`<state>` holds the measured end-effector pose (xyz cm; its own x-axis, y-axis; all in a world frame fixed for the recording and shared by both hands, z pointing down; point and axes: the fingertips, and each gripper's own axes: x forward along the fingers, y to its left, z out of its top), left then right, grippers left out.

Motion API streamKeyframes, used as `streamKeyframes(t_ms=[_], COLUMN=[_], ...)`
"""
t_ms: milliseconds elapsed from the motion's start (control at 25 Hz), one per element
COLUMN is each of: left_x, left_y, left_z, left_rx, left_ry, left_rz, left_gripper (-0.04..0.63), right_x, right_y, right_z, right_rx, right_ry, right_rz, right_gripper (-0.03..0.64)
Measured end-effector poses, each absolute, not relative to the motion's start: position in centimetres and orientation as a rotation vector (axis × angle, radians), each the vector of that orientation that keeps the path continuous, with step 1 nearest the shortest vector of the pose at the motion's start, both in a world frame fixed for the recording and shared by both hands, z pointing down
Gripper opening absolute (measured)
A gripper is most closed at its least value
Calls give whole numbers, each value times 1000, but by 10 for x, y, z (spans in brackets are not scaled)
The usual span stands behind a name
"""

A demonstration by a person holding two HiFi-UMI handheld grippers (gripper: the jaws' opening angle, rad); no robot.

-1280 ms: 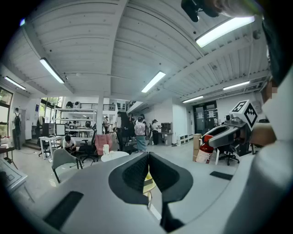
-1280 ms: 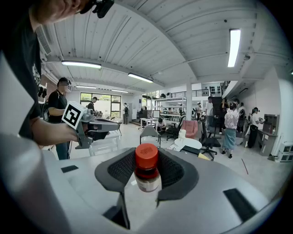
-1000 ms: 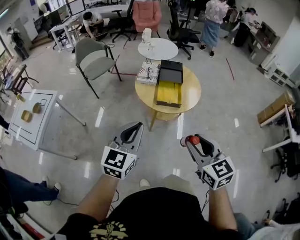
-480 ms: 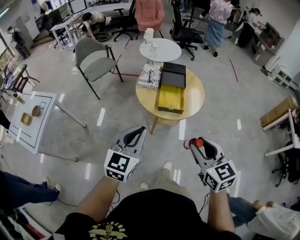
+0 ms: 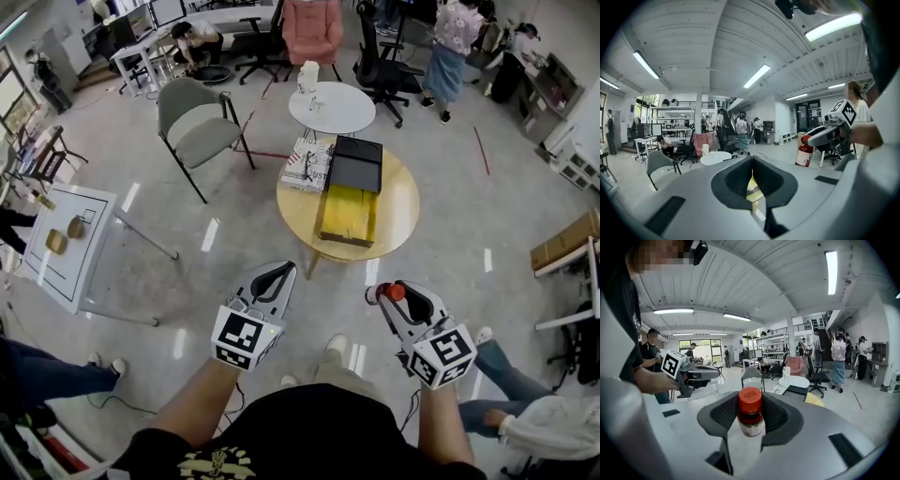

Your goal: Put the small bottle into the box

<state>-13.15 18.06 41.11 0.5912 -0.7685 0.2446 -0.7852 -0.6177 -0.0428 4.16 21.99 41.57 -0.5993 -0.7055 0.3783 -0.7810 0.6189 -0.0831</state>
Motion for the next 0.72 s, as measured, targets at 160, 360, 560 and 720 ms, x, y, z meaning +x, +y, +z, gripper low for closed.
streamKeyframes(t_ms=[160,360,560,720], left_x=[-120,-105,-86,-67], left_y=[161,141,125,112], left_z=[419,421,426,421], left_rx=[2747,2744,2744,2762], left_ry=[-1322,-1306,-1282,-1255], left_rz=[387,386,404,415], left_gripper=[18,18,18,18], right_x=[48,67,83,94], right_y=[205,188,173,163], right_z=[426,429,427,424], right_rx=[1174,1193,1204,1210], right_ry=[-2529,-2508,-2508,-2513], right_rz=[360,378,378,384], right_gripper=[156,156,156,156])
